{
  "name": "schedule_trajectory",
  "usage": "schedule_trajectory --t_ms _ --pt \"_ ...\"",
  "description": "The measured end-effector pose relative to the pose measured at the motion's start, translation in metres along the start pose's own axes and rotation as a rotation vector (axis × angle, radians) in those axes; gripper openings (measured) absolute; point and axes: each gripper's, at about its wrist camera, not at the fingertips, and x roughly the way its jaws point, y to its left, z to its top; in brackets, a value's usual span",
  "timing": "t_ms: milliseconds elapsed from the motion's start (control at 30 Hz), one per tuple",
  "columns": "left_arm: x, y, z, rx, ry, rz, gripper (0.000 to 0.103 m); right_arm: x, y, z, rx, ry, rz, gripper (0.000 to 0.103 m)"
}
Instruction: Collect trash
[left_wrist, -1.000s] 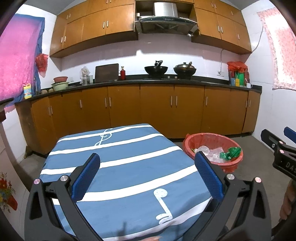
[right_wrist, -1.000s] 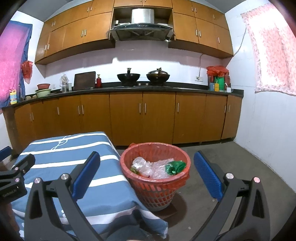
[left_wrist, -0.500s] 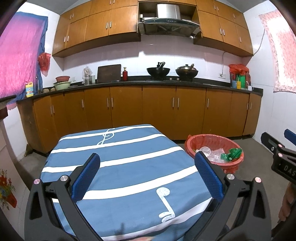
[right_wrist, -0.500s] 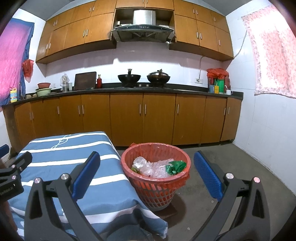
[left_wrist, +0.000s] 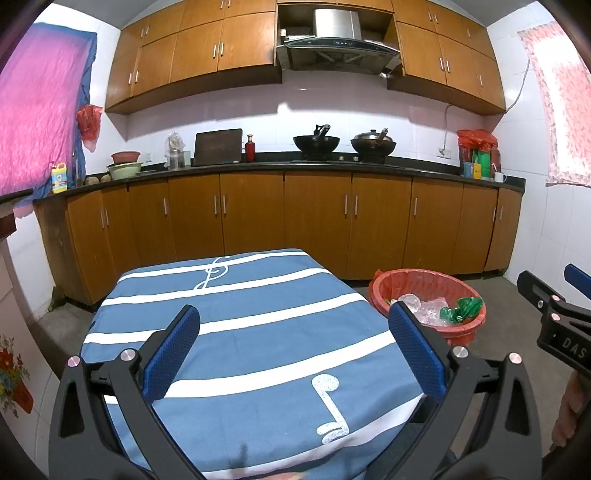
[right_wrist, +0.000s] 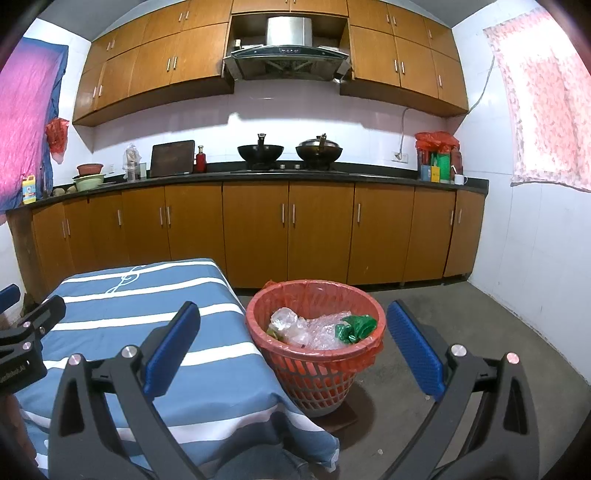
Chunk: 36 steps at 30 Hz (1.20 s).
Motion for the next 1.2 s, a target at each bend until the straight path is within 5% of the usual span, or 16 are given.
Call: schedule_trajectory --t_ms 1200 --pt "-0.0025 -0.0044 0.0042 0.004 -0.005 -0.007 0.101 0.0002 -0.0025 0.0015 0.002 -0.003 -0.004 0.099"
